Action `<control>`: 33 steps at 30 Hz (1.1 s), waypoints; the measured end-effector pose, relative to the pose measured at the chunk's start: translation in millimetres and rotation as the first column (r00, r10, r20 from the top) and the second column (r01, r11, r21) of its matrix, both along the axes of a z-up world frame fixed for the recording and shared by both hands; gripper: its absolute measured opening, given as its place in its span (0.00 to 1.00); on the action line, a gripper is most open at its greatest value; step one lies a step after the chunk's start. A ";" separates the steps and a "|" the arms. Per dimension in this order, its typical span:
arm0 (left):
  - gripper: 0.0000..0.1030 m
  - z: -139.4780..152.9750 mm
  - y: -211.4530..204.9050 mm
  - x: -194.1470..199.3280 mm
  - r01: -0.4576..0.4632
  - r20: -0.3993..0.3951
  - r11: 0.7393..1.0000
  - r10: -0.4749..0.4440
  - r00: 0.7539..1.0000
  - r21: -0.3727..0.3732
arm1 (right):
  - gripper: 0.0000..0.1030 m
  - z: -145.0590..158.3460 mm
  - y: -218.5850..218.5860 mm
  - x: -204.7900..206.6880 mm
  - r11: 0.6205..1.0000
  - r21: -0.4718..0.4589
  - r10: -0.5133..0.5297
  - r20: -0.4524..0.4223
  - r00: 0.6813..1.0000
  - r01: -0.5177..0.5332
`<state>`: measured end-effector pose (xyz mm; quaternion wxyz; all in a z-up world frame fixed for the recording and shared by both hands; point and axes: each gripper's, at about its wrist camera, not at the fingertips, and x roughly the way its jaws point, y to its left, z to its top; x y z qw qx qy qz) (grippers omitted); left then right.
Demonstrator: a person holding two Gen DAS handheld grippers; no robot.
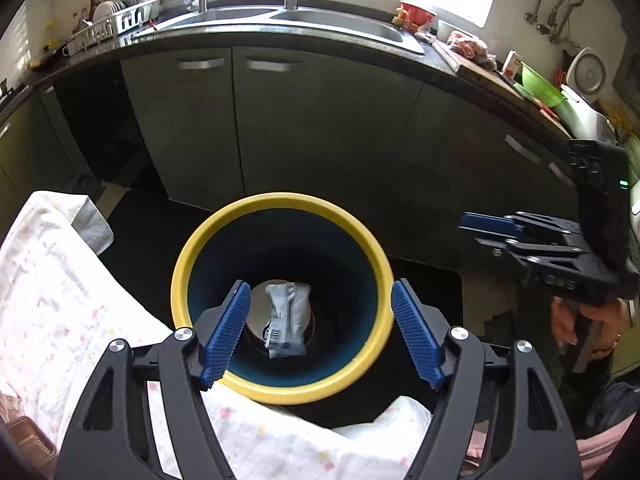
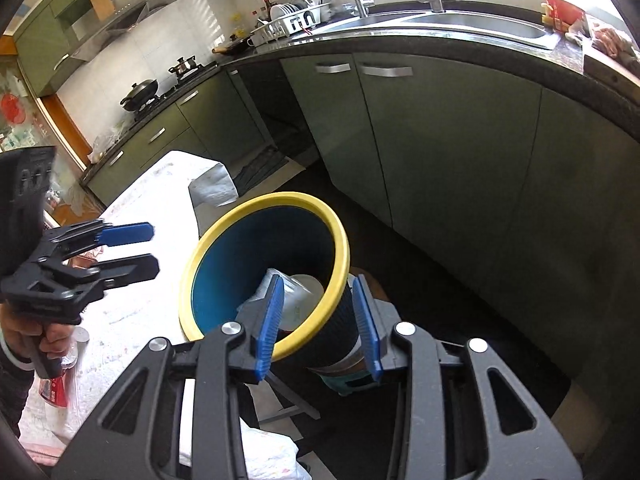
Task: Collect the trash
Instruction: 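Carry the silver wrapper over the bin and open the left tool, then grasp the clear Nongfu water bottle with the right tool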
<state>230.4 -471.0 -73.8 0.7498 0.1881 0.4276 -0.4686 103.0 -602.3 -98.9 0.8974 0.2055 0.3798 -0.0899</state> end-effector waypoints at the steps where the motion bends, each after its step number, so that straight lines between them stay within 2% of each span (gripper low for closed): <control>1: 0.71 6.8 4.2 -4.5 0.000 0.010 1.000 0.001 1.000 -0.009 | 0.34 -0.1 0.4 1.0 1.000 0.000 0.002 0.001 1.000 -0.002; 3: 0.77 22.2 19.4 -14.7 -0.011 0.031 0.999 0.012 0.999 -0.030 | 0.35 0.3 4.2 4.4 1.000 0.001 0.011 0.004 1.000 -0.011; 6: 0.80 50.6 50.0 -31.0 -0.047 0.064 0.996 0.053 0.997 -0.078 | 0.36 1.4 16.8 13.0 0.999 0.001 0.042 0.007 0.999 -0.042; 10: 0.83 77.7 103.5 -47.5 -0.149 0.125 0.984 0.161 0.979 -0.103 | 0.37 4.4 44.6 28.3 0.993 -0.007 0.120 0.005 0.993 -0.120; 13: 0.86 92.2 159.5 -56.9 -0.254 0.173 0.957 0.276 0.946 -0.138 | 0.39 8.9 79.2 42.1 0.976 -0.020 0.217 0.005 0.976 -0.216; 17: 0.89 104.4 243.3 -72.6 -0.436 0.272 0.881 0.472 0.839 -0.185 | 0.41 12.6 131.8 61.7 0.932 -0.037 0.360 -0.004 0.933 -0.360; 20: 0.90 107.0 308.6 -87.6 -0.560 0.302 0.796 0.606 0.736 -0.232 | 0.41 12.1 180.1 77.4 0.869 -0.027 0.494 -0.021 0.869 -0.494; 24: 0.92 99.8 371.0 -103.5 -0.656 0.277 0.704 0.710 0.648 -0.272 | 0.41 12.0 242.3 86.2 0.781 0.001 0.624 -0.033 0.781 -0.625; 26: 0.92 92.6 398.3 -109.0 -0.695 0.265 0.665 0.747 0.610 -0.273 | 0.41 15.4 274.5 87.0 0.718 0.004 0.696 -0.024 0.718 -0.696; 28: 0.92 85.3 419.4 -110.2 -0.722 0.255 0.636 0.771 0.584 -0.271 | 0.41 20.8 303.3 89.8 0.652 0.009 0.758 -0.015 0.652 -0.758; 31: 0.92 75.9 439.9 -112.4 -0.747 0.226 0.604 0.797 0.560 -0.278 | 0.41 28.0 337.7 90.5 0.564 -0.025 0.825 -0.028 0.564 -0.826; 33: 0.92 69.2 449.2 -112.9 -0.760 0.204 0.584 0.812 0.547 -0.285 | 0.46 30.6 357.6 92.9 0.512 -0.047 0.856 -0.059 0.514 -0.858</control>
